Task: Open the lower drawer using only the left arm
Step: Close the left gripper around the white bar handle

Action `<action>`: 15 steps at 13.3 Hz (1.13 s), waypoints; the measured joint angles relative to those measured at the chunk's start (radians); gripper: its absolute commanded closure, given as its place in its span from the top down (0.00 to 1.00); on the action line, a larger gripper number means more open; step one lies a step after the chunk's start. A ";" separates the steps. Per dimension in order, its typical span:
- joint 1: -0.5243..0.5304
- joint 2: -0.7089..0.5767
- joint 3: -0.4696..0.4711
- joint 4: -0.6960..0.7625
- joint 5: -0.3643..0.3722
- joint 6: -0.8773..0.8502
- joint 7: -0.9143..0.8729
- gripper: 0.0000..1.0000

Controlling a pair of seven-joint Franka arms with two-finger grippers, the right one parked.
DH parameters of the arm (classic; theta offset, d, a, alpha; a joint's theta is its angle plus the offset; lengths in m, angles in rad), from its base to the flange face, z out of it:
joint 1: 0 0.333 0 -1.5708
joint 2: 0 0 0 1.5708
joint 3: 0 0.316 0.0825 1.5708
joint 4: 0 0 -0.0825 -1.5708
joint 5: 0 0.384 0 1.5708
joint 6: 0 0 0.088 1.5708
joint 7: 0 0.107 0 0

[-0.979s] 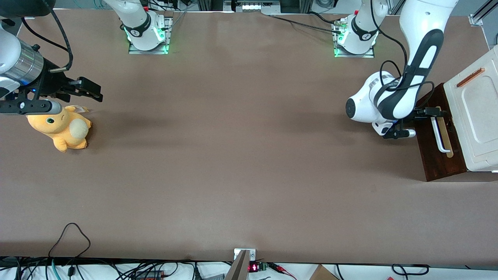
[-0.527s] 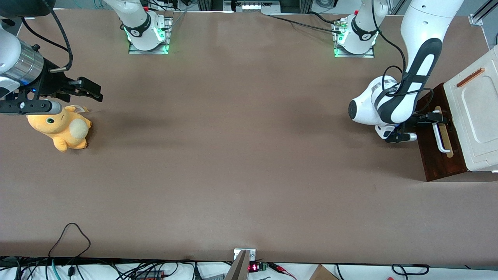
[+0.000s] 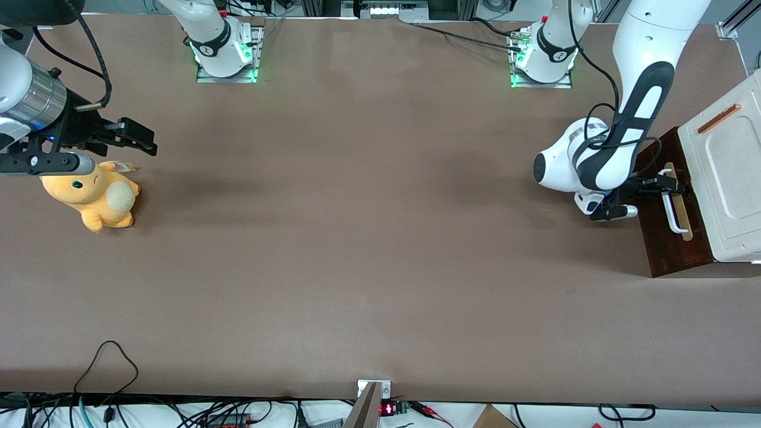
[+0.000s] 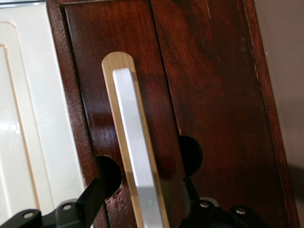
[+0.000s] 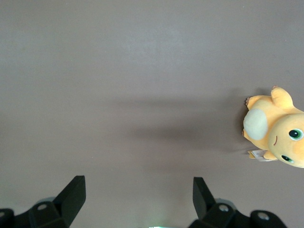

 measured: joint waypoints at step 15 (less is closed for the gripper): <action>0.000 0.006 0.018 0.002 0.008 0.038 -0.016 0.39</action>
